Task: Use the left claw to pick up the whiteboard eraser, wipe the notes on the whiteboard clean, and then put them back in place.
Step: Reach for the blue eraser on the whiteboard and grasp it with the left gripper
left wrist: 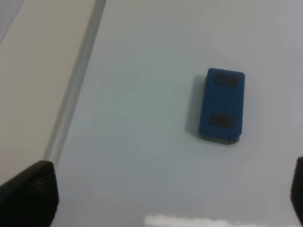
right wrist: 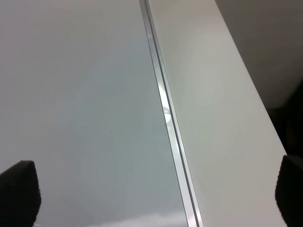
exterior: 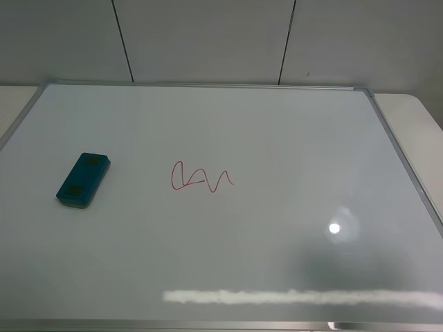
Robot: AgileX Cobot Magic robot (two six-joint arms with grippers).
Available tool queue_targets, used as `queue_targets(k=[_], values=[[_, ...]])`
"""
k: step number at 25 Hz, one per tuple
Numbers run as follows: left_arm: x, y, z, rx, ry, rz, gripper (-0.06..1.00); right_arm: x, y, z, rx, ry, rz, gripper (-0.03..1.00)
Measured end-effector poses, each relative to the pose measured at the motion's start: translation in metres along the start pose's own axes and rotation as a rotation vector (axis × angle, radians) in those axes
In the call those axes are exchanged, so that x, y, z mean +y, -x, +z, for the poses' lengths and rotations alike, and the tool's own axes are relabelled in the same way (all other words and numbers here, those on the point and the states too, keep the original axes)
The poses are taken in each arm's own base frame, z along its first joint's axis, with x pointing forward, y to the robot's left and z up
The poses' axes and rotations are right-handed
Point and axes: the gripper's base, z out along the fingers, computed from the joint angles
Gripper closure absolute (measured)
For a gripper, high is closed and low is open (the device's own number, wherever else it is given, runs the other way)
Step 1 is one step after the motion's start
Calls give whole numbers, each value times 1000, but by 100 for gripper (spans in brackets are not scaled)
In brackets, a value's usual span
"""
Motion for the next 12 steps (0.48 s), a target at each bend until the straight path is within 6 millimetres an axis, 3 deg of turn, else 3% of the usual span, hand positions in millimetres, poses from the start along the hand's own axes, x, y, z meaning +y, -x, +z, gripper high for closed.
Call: queue_targets(k=[12], values=[[-1, 0, 0, 0, -6, -20, -5, 0, 0, 0, 0, 0, 0, -2]])
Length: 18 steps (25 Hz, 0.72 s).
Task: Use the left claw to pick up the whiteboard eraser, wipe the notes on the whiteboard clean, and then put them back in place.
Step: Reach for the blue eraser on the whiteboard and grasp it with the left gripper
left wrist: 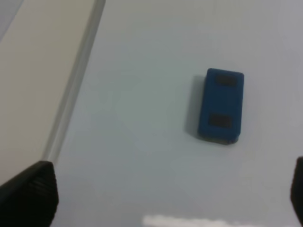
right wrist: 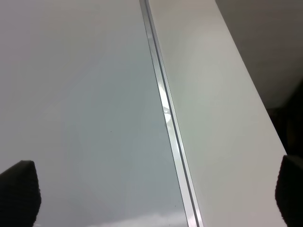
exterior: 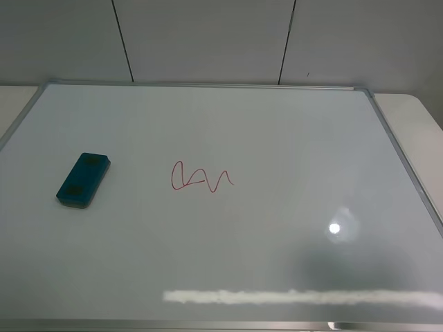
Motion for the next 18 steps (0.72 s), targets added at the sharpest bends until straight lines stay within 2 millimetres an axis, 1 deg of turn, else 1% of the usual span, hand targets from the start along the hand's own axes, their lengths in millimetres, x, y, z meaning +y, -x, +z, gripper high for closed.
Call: queue_targets(k=[6, 8, 12, 18], values=[[-1, 0, 0, 2, -11, -25, -5, 0, 0, 0, 0, 0, 0, -2], [-1, 3, 4, 28, -10, -27, -5, 0, 0, 0, 0, 0, 0, -2], [-1, 20, 15, 119, -7, -28, -5, 0, 0, 0, 0, 0, 0, -2], [1, 54, 44, 260, -8, 18, -5, 0, 0, 0, 0, 0, 0, -2]])
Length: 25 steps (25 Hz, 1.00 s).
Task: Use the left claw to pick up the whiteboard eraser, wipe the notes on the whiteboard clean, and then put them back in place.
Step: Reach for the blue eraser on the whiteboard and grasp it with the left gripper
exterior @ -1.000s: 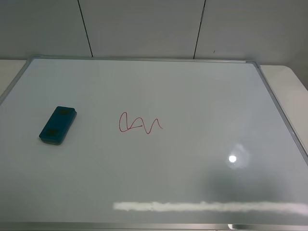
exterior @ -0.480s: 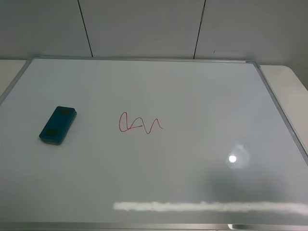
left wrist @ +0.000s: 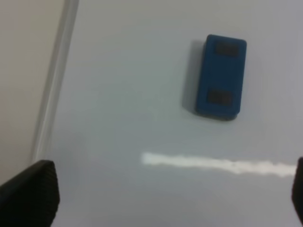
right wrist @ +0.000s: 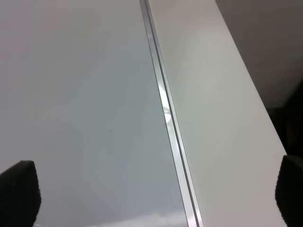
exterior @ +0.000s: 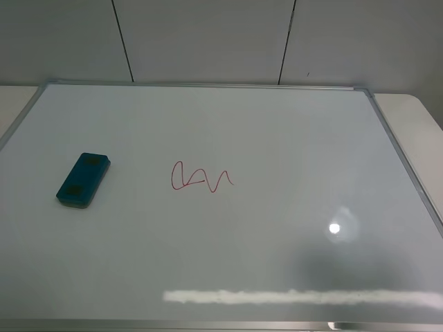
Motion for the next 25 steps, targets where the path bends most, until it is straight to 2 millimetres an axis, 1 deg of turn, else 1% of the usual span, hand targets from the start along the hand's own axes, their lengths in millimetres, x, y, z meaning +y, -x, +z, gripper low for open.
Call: queue_targets(k=[5, 10, 13, 18, 25], values=[[2, 32, 20, 104, -3, 25, -5, 0, 0, 0, 0, 0, 0, -2], [4, 61, 49, 220, -7, 26, -5, 0, 0, 0, 0, 0, 0, -2], [5, 73, 69, 290, -16, 17, -5, 0, 0, 0, 0, 0, 0, -2], [1, 78, 102, 407, -52, 13, -5, 0, 0, 0, 0, 0, 0, -2], [-22, 74, 140, 519, -114, 87, -5, 0, 0, 0, 0, 0, 0, -2]])
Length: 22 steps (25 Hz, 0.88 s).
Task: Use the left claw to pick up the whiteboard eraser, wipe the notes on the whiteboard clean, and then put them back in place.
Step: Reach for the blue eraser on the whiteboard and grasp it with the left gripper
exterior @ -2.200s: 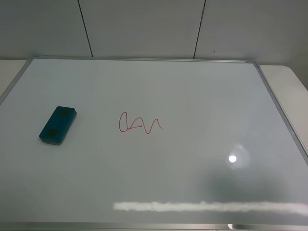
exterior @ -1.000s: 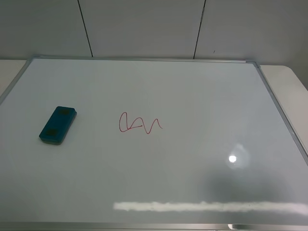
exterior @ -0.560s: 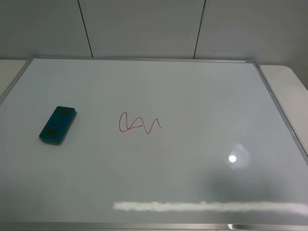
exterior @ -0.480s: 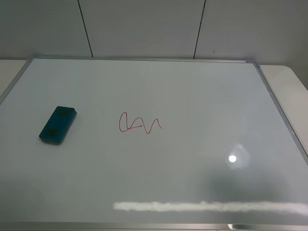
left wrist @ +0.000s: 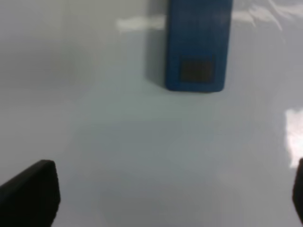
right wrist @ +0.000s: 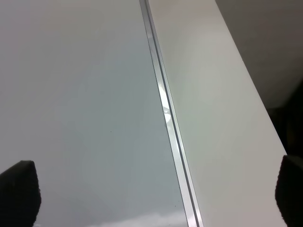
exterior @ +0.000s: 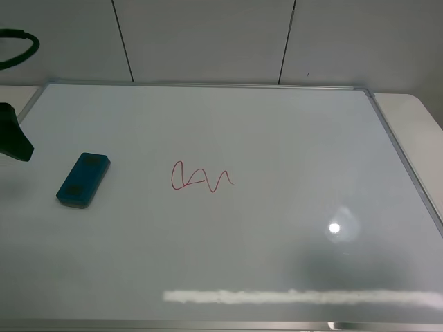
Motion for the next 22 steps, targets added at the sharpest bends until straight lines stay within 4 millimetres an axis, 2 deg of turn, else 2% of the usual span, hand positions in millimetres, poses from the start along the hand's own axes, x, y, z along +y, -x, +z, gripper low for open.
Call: queue_targets(k=[6, 14, 22], values=[[-7, 16, 33, 94, -11, 2, -5, 0, 0, 0, 0, 0, 0, -2], [-18, 45, 63, 128, -19, 32, -5, 0, 0, 0, 0, 0, 0, -2], [-15, 56, 98, 186, 51, 30, -5, 0, 0, 0, 0, 0, 0, -2]])
